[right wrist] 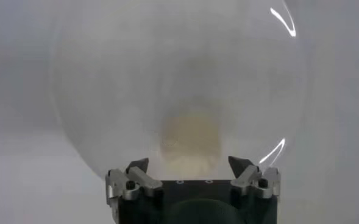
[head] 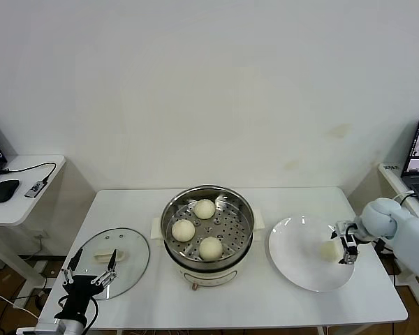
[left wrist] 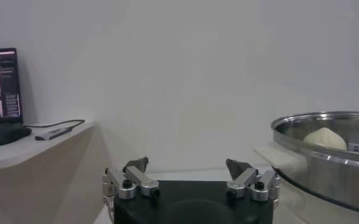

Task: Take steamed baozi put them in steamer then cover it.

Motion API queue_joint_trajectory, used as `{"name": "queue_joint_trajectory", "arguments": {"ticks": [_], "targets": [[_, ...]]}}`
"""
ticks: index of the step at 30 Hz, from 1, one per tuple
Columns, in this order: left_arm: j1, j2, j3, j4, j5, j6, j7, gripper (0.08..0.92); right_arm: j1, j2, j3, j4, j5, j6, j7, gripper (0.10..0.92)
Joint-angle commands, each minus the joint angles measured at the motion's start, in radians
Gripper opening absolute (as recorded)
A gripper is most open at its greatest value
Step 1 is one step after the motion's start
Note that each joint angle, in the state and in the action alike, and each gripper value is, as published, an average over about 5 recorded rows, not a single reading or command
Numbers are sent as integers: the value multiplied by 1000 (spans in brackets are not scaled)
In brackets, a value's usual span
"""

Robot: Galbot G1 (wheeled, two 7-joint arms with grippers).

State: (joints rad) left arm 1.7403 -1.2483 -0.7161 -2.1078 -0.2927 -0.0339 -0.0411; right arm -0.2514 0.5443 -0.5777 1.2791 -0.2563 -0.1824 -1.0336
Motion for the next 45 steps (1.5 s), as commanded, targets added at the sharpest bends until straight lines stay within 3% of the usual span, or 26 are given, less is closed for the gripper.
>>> {"name": "queue_joint_trajectory", "arguments": {"ticks": [1,11,24,34,40,45], "targets": [[1,-1,-2,-3,0,0,0,823,-33,29,30,-28,-20,1,4,761],[1,-9,-3,-8,1,-2,0,823,33,-13,-1,14,7,-6,-15,572],[-8,-4,-2,-5,-1,-4,-1,823,605,-109,-388,276,338,-163,-31,573],[-22,4,20,-17,0,2,-1,823,1037,73,-729,425,650,-376,115,587],[-22,8,22,-14,0,3,-2,823,1064,254,-776,473,861,-494,252,594],[-20,5,14,-15,-3,2,-2,823,1004,350,-772,446,922,-541,307,590]]}}
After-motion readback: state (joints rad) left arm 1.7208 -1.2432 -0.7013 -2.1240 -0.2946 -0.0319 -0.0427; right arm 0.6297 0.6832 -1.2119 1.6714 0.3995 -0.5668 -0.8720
